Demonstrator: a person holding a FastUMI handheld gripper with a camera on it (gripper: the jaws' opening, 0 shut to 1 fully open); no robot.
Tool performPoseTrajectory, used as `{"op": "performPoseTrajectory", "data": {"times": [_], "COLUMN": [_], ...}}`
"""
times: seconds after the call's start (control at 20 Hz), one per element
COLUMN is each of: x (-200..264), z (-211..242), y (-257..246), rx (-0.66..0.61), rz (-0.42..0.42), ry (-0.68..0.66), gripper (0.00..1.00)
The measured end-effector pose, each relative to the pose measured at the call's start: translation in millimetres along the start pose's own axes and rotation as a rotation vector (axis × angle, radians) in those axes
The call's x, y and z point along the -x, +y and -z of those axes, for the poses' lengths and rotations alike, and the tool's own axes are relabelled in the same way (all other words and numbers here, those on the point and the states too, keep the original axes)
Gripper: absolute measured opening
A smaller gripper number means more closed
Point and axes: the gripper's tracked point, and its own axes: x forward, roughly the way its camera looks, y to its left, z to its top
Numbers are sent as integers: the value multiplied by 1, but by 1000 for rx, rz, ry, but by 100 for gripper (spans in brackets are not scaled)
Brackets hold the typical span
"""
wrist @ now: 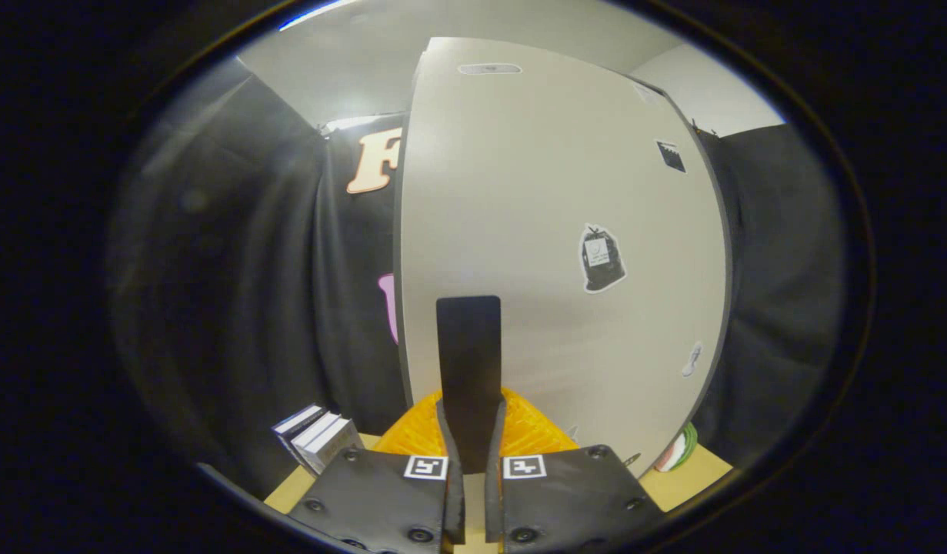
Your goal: Open the shoe cabinet door, grab the shoes and put them into the shoe cabinet, then close the shoe cabinet door.
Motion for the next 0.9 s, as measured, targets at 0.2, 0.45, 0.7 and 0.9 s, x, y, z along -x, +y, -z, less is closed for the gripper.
{"op": "performPoseTrajectory", "data": {"times": [0.2,0.45,0.7,0.9], "x": [41,94,135,160], "z": [0,-1,-2,-3], "y": [-16,-49,-88,-118], "rx": [-7,-3,28,50], "rz": [-48,-105,-123,-123], "ry": [9,17,18,20], "gripper": [12,12,12,11]}}
